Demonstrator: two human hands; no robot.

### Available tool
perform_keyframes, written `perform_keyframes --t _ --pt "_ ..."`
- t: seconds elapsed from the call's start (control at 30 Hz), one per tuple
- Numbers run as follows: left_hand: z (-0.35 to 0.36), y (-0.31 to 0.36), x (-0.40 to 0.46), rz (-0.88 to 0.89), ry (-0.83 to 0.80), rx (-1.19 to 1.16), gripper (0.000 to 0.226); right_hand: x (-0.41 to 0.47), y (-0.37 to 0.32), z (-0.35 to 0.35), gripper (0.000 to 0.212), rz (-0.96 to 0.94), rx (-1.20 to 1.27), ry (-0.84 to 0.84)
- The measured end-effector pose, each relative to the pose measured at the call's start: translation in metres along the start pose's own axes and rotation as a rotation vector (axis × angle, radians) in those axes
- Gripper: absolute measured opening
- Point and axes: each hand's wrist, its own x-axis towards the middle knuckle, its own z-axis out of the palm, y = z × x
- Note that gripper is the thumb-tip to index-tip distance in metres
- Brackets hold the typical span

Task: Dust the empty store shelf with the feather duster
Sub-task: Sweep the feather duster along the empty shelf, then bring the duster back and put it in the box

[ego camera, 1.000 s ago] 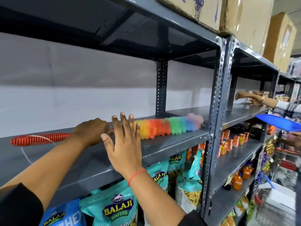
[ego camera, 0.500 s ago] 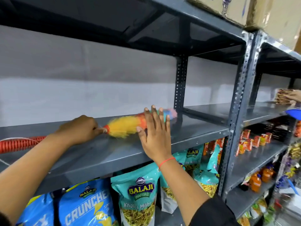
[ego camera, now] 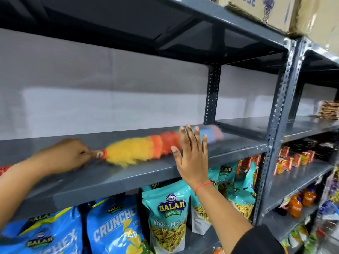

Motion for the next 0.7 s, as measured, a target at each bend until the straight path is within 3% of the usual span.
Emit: perform_keyframes --t 0.07,0.2,0.3,0.4,0.47,0.53,0.63,0.7 --pt "-0.004 -0.010 -0.007 -0.023 -0.047 -0.049 0.053 -0.007 0.000 -0.001 0.057 -0.018 -0.029 -0.017" --pt "-0.019 -0.023 -0.006 -0.134 0.166 -0.016 0.063 -0.024 0.017 -0.013 0.058 0.089 -0.076 -0.001" --pt "-0.022 -0.019 -0.012 -0.151 0.184 -0.017 0.068 -0.044 0.038 -0.032 0.065 0.222 -0.048 0.057" --pt "-0.023 0.009 -0.038 0.060 0.189 -0.173 0.066 -0.070 0.065 -0.058 0.068 0.310 -0.018 0.144" --pt "-0.030 0.044 -0.062 0.297 0.180 -0.114 0.054 -0.086 0.085 -0.080 0.072 0.414 0.004 0.239" --pt "-0.022 0.075 -0.074 0.416 0.117 -0.064 0.054 -0.101 0.106 -0.103 0.076 0.567 0.083 0.395" --pt "0.017 0.122 -0.085 0.486 -0.013 0.112 0.076 -0.127 0.133 -0.134 0.062 0.764 0.205 0.596" --pt "0.051 0.157 -0.094 0.553 -0.131 0.245 0.101 -0.154 0.144 -0.149 0.051 0.786 0.198 0.615"
